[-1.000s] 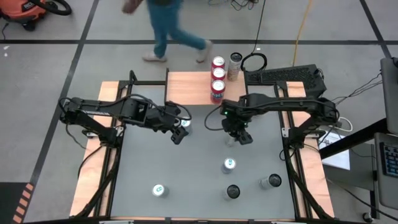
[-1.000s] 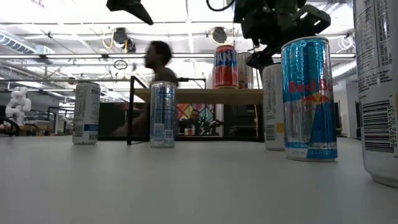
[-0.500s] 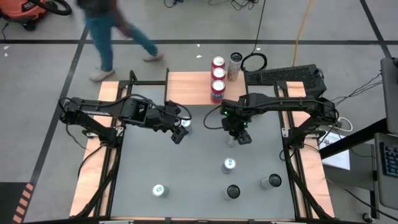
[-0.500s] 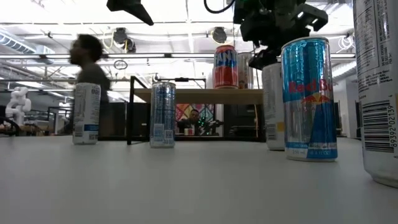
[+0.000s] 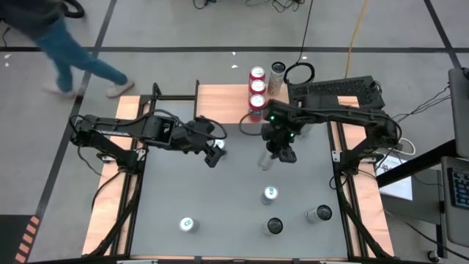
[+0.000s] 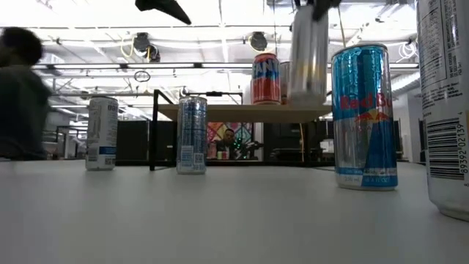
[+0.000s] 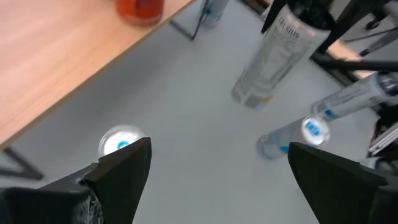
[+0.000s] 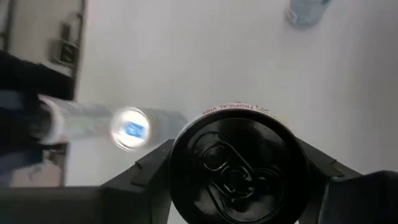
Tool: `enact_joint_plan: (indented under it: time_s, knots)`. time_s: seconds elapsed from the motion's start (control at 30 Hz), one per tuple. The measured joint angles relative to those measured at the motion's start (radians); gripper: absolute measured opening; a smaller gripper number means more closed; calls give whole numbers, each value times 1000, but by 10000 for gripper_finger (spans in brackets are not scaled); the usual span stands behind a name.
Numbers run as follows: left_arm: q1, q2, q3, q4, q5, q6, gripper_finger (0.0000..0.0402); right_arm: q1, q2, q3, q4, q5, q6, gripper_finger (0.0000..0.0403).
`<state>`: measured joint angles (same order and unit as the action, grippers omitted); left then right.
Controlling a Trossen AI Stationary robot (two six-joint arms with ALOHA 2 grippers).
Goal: Place canned beverage on shelf
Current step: Put the top yellow soda can on the shelf aligned with the other yellow soda can
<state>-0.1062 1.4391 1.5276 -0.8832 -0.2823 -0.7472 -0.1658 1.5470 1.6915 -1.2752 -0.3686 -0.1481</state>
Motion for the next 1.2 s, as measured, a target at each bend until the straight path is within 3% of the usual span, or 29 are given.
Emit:
enact_joint_plan:
  time_s: [0.37, 0.7, 0.93, 1.2]
  knots:
    - [-1, 0, 0, 161, -7, 96, 380, 0, 0, 209, -15, -4, 99, 203]
    - [-1, 0, 0, 300, 55, 128, 380, 4, 0, 371, -13, 1, 24, 203]
    - [-14, 0, 0, 331, -24, 224, 380, -3, 0, 398, -8, 1, 163, 203]
    - [-11, 0, 0, 367, -26, 370, 380, -3, 0, 398, -1, 0, 298, 203]
